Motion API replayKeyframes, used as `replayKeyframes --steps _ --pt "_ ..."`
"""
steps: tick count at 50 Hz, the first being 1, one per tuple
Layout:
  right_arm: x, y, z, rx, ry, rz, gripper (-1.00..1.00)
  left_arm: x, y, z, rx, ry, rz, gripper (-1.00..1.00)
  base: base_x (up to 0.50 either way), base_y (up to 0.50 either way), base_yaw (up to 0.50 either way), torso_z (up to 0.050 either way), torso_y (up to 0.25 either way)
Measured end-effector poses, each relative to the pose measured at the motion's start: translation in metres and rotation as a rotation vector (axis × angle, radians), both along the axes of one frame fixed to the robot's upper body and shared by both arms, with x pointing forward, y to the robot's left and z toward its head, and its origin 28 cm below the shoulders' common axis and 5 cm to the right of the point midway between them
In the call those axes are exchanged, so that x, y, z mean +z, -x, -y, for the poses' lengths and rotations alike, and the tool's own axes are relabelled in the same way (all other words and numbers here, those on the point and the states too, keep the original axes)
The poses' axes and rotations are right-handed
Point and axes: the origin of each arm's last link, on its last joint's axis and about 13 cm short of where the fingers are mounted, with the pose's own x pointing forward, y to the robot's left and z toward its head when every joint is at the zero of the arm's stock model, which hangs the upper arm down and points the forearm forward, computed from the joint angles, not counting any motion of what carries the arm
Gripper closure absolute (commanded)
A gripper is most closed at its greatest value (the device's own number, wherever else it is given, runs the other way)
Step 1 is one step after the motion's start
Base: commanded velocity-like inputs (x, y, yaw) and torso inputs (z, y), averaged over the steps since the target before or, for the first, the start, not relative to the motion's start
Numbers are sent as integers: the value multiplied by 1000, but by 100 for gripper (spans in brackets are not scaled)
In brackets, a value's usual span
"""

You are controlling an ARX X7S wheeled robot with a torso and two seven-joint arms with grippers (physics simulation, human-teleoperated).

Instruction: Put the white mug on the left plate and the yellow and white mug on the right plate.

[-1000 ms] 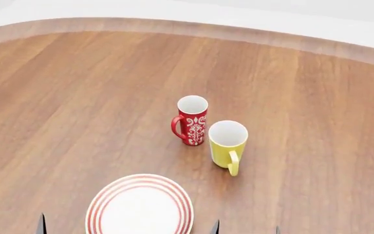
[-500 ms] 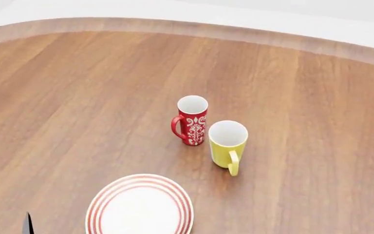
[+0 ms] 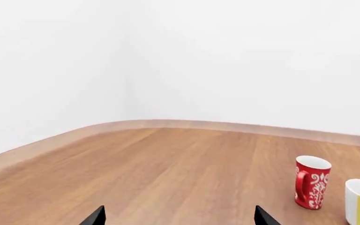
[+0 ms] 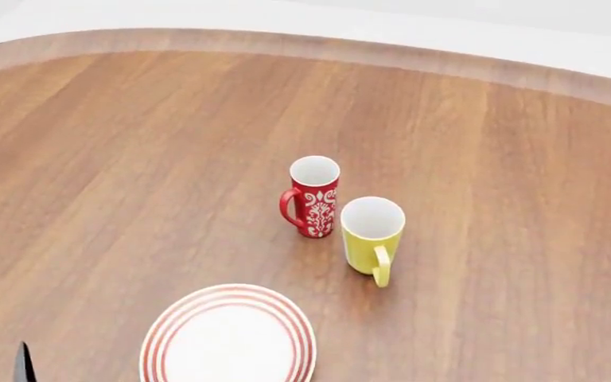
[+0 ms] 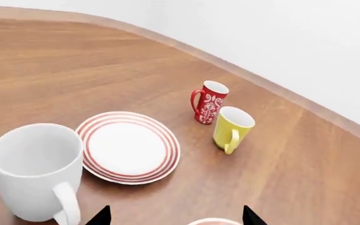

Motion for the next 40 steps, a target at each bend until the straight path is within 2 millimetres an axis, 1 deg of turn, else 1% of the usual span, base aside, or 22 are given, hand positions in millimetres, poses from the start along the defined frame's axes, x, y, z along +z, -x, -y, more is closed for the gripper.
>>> replayKeyframes --steps 9,17,27,40 --pt "1 3 -4 107 3 -61 -100 2 1 -1 5 7 6 -100 0 0 0 0 0" --pt "-3 -5 -6 190 -3 -111 -100 4 2 -2 5 16 14 -100 0 0 0 0 0" --pt "-9 -22 -3 264 -25 -167 -100 5 1 -3 6 22 24 -100 0 0 0 0 0" --pt "-9 -53 4 276 -20 -207 -100 6 1 -4 12 24 35 -100 0 0 0 0 0"
